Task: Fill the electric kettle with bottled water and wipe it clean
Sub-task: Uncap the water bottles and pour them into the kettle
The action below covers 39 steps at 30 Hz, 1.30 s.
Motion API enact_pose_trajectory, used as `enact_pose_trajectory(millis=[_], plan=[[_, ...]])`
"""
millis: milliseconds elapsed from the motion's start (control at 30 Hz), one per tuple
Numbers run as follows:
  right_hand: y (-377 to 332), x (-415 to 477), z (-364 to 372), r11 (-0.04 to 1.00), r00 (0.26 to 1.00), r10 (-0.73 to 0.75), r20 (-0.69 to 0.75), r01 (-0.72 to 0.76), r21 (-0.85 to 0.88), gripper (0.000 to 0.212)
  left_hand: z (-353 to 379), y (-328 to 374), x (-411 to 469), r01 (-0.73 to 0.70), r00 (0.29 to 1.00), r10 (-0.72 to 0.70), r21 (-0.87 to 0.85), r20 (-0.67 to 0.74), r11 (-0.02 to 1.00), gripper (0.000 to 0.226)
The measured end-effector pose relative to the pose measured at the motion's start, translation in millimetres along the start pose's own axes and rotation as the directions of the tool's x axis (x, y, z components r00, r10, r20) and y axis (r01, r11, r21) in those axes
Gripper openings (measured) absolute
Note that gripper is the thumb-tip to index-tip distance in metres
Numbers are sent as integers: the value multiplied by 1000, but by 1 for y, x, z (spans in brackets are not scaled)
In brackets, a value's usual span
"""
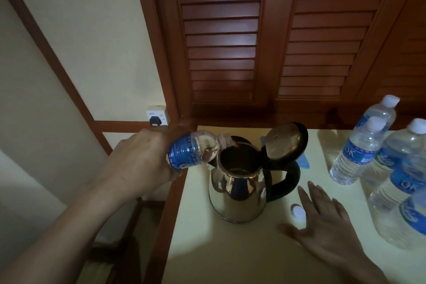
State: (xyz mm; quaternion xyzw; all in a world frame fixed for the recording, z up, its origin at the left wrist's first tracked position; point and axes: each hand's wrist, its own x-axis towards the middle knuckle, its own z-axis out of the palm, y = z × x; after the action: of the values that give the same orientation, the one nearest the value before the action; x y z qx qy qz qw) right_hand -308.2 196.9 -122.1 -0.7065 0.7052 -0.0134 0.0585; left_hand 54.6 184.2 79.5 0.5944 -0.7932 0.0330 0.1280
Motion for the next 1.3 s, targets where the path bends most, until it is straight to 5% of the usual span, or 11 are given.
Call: enact_pose_trajectory(millis=[1300], plan=[[-5, 2, 1, 998, 996, 61, 73, -59, -21, 117, -6, -1, 9, -168, 959, 221, 269, -180, 948, 60]])
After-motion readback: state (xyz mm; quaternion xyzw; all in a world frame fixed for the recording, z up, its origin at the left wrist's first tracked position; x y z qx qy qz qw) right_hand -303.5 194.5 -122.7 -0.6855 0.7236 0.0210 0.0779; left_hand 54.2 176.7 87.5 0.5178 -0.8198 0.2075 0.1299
